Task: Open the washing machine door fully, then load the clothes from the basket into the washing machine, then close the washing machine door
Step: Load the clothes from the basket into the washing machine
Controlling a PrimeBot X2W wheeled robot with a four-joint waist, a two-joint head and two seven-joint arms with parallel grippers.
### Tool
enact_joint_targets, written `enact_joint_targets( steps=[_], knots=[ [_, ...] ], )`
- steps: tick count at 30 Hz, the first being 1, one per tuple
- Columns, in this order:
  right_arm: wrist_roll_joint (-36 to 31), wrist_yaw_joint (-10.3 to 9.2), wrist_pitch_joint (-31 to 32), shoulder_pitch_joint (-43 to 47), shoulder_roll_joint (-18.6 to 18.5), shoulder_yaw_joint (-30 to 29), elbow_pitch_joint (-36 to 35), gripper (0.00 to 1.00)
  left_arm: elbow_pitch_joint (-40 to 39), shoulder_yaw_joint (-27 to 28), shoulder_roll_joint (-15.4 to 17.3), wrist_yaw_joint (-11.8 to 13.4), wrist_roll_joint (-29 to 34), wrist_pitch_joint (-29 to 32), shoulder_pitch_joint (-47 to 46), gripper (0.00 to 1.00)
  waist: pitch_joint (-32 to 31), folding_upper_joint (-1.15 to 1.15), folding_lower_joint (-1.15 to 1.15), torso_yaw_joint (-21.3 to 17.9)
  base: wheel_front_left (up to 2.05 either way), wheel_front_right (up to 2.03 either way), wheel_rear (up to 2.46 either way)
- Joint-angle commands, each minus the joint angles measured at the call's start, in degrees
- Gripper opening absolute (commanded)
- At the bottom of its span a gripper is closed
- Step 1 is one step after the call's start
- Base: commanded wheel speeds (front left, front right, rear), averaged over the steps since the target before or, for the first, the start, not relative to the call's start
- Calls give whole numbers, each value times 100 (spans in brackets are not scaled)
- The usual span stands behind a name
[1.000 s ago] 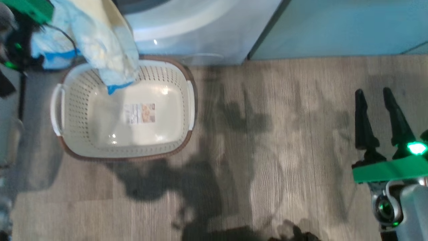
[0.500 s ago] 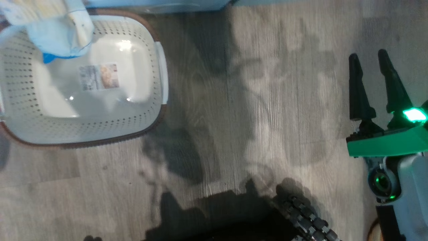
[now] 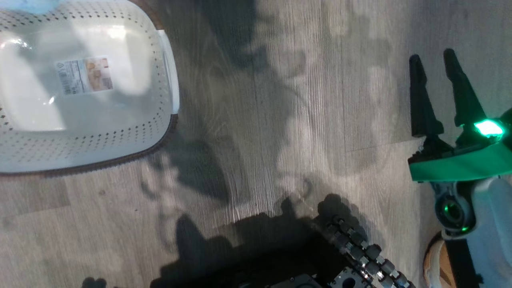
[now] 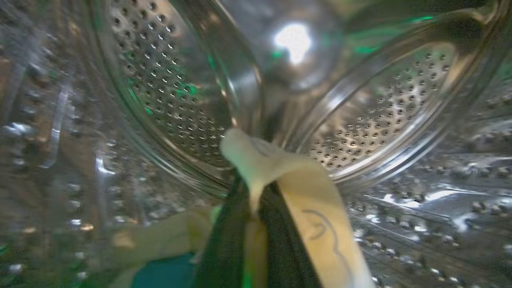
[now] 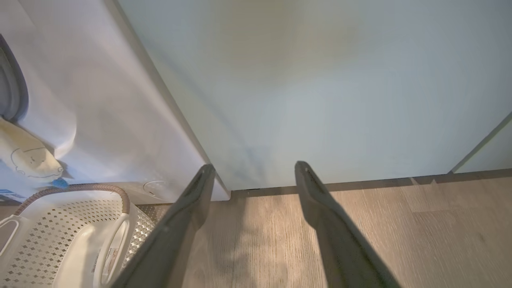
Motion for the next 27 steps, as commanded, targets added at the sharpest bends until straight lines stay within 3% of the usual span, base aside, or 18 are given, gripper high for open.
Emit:
enact_joint_targets(
  steps=[1,12,27],
  knots=[
    [64,1,-54,23,-17,112,-146,100,41,-4,277,-25,31,-14,-102,0,28,0,0,-19,0,0,0],
    [159,1,-54,-66,-16,222,-158,100,201,-16,254,-10,189,-89,-410,0,194,0,0,-146,0,0,0],
    [81,1,-54,-15,-16,215,-92,100,-125,416,153,1,210,-91,188,0,9,0,0,-106,0,0,0]
  ],
)
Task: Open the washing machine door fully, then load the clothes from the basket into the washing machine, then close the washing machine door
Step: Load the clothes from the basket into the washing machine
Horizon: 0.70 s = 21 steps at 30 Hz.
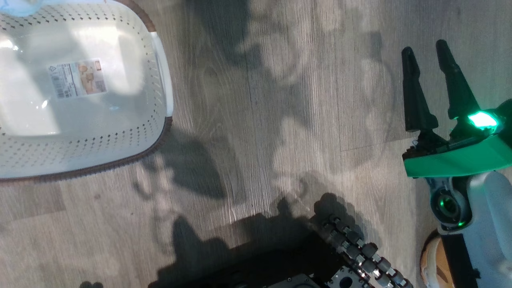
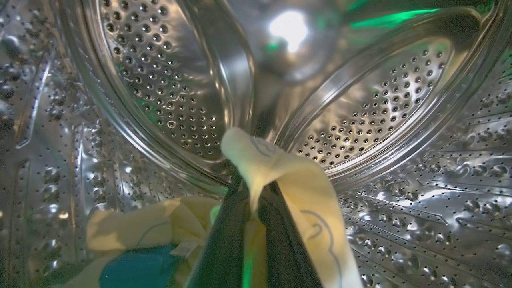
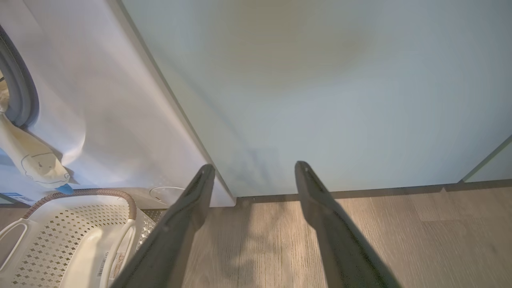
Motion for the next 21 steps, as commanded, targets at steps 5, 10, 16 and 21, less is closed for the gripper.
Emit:
enact_joint_targets(
  steps=[5,10,16,21],
  knots=[
    [-67,1,-54,278,-18,64,-99,100,-232,247,221,41,72,-10,363,0,-173,0,0,-14,0,0,0],
    [-117,1,-54,366,-18,55,-89,100,-309,427,213,36,147,-10,608,0,-262,0,0,-14,0,0,0],
    [-171,1,-54,412,-18,49,-68,100,-405,614,183,29,263,-10,797,0,-327,0,0,14,0,0,0],
    [-196,1,-54,414,-18,69,-60,100,-487,767,160,25,372,-10,852,0,-347,0,0,20,0,0,0]
  ],
)
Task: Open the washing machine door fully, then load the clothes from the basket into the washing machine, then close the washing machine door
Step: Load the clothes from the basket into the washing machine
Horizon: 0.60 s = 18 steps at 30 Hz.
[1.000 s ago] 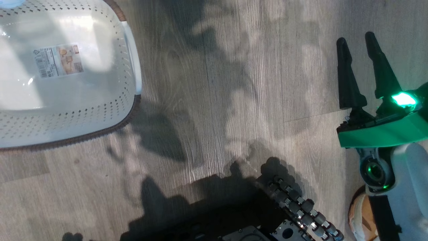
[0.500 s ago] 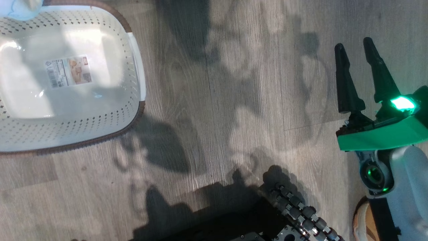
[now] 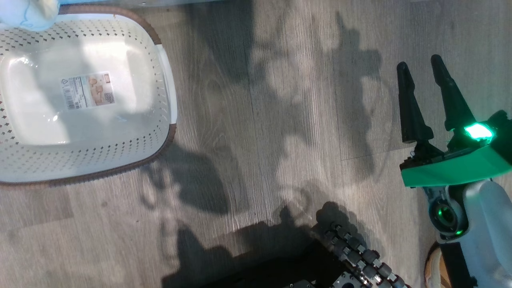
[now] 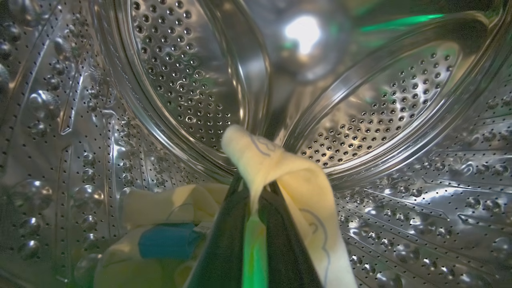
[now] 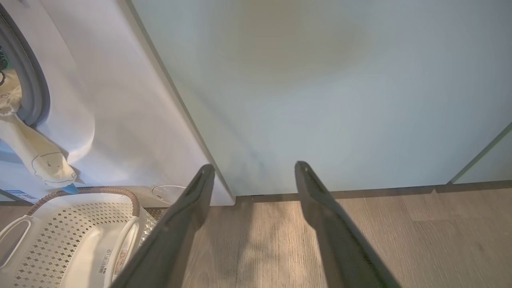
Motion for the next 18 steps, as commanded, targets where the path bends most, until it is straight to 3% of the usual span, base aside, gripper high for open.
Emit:
enact_joint_targets(
  steps=[1,18],
  knots=[
    [-37,1,-54,203,-18,70,-131,100,-220,80,169,21,95,-10,24,0,-1,0,0,3,0,0,0],
    [-110,1,-54,267,-18,43,-126,100,-266,298,-60,-4,422,-10,254,0,-83,0,0,52,0,0,0]
  ],
)
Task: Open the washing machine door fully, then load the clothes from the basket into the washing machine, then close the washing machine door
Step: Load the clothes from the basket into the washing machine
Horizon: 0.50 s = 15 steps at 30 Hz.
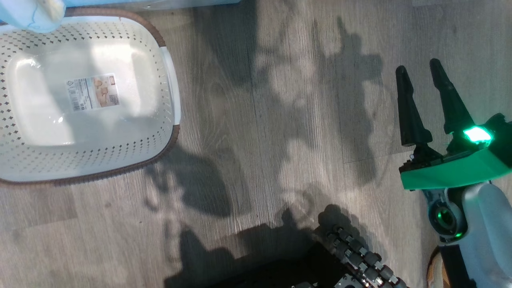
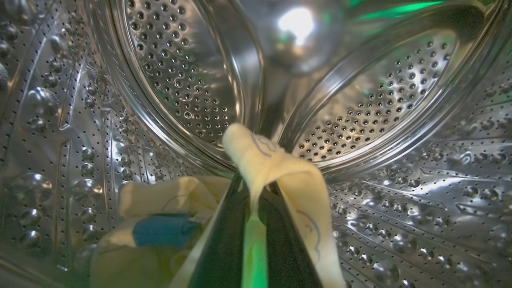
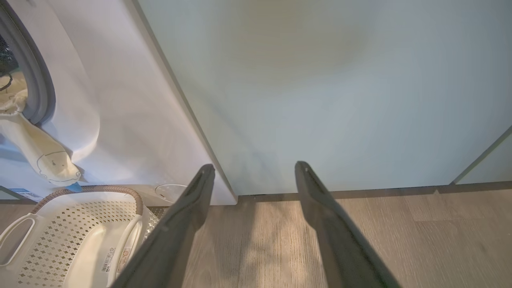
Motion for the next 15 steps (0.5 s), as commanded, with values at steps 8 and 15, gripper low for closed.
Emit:
enact_joint_targets(
  steps=[8,15],
  knots=[
    [-51,1,-54,163,-20,96,-141,100,-212,105,195,-5,203,-11,-68,0,64,0,0,-50,0,0,0],
    [-23,1,-54,138,-20,171,-131,100,-216,171,288,11,375,-11,-339,0,172,0,0,-168,0,0,0]
  ],
)
